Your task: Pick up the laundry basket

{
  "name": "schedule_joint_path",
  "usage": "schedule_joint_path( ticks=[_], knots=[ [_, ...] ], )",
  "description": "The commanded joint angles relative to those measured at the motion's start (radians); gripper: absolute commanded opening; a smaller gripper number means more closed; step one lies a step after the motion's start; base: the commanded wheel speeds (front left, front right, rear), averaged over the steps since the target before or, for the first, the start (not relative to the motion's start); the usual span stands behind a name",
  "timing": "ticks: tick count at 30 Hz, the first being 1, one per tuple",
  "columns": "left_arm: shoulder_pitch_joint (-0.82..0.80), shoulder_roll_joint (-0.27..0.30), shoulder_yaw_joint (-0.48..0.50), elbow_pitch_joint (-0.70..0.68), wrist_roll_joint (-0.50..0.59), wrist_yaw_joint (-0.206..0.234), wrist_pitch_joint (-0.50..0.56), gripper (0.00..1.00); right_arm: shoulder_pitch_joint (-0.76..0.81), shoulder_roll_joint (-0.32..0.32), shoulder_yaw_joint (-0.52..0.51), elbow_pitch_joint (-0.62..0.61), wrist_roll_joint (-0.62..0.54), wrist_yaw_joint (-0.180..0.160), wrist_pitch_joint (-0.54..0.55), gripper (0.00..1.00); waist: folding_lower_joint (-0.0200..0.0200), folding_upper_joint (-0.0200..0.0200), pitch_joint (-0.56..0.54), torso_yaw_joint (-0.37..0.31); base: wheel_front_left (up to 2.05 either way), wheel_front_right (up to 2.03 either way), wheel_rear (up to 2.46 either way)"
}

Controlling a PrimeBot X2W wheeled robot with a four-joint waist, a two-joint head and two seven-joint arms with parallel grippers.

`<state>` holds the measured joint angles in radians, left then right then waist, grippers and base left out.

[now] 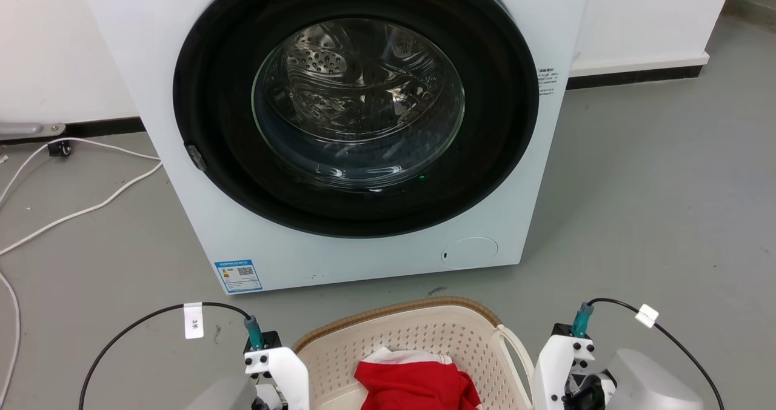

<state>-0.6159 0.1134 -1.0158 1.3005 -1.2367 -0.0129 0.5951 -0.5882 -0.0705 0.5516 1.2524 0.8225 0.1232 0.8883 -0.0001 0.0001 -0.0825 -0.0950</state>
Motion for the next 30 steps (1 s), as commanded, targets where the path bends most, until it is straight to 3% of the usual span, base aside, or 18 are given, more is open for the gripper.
schedule_joint_path(
  ticks=[1, 30],
  knots=[
    [0.008, -0.044, 0.002, -0.021, -0.012, -0.017, -0.004, 0.00, 0.006, 0.037, 0.005, -0.013, 0.015, 0.014, -0.002, 0.00, 0.0001, -0.0001, 0.001, 0.001, 0.00, 0.00, 0.00],
    [-0.007, -0.060, 0.005, -0.022, -0.017, -0.032, -0.029, 0.00, -0.030, 0.041, 0.078, 0.006, 0.091, 0.014, -0.039, 0.00, 0.0001, -0.0001, 0.022, 0.004, 0.00, 0.00, 0.00]
  ],
)
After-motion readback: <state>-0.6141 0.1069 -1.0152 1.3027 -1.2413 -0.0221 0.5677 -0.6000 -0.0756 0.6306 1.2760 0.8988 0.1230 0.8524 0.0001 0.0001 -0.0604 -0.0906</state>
